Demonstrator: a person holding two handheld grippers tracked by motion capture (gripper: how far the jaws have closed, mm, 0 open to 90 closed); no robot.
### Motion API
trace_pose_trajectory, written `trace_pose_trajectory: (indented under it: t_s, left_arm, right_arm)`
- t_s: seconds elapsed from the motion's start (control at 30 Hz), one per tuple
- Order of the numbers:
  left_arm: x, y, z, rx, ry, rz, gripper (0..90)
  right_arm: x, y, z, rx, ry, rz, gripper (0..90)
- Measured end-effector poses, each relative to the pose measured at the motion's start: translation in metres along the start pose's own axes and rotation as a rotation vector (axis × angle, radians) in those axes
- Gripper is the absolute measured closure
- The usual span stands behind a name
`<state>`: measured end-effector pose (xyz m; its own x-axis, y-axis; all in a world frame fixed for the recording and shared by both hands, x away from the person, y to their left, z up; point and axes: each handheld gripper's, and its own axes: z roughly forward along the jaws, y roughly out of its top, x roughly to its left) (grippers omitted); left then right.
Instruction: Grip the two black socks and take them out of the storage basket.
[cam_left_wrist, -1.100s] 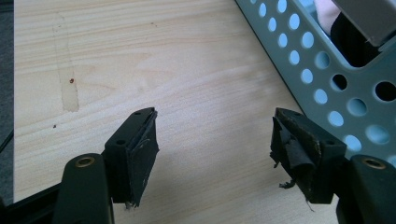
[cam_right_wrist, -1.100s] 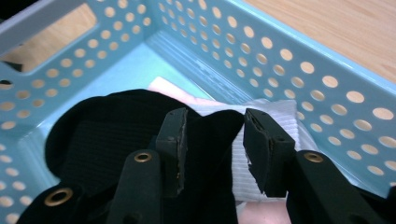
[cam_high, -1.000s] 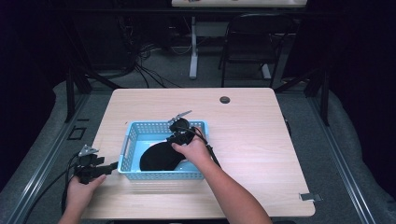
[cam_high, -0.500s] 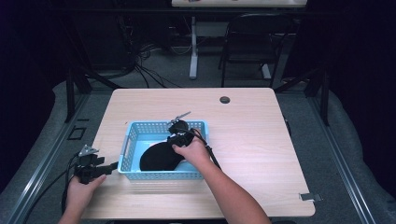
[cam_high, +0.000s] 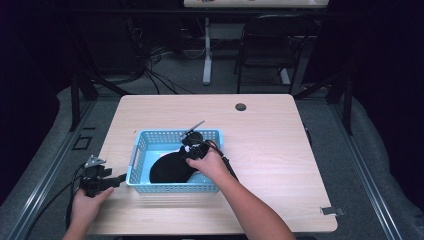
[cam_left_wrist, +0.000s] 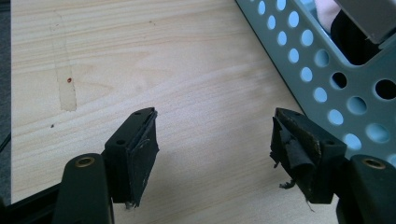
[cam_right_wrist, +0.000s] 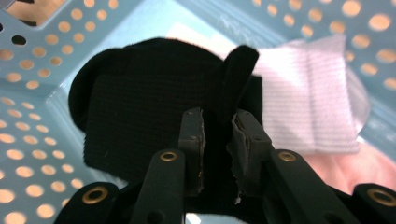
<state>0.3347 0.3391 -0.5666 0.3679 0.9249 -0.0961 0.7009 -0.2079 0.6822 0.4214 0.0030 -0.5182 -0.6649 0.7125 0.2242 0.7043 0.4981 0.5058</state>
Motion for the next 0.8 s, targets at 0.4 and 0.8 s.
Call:
trace_pose_trajectory:
  t_s: [0.4, 0.8]
  left_arm:
    - [0.000, 0.000, 0.000, 0.003, 0.000, -0.004, 31.4]
    - [0.000, 0.000, 0.000, 0.003, 0.000, -0.003, 31.4]
  right_arm:
    - [-0.004, 0.004, 0.005, 0.033, 0.041, 0.051, 84.2]
    - [-0.019, 0.010, -0.018, 0.069, 0.251, 0.179, 87.2]
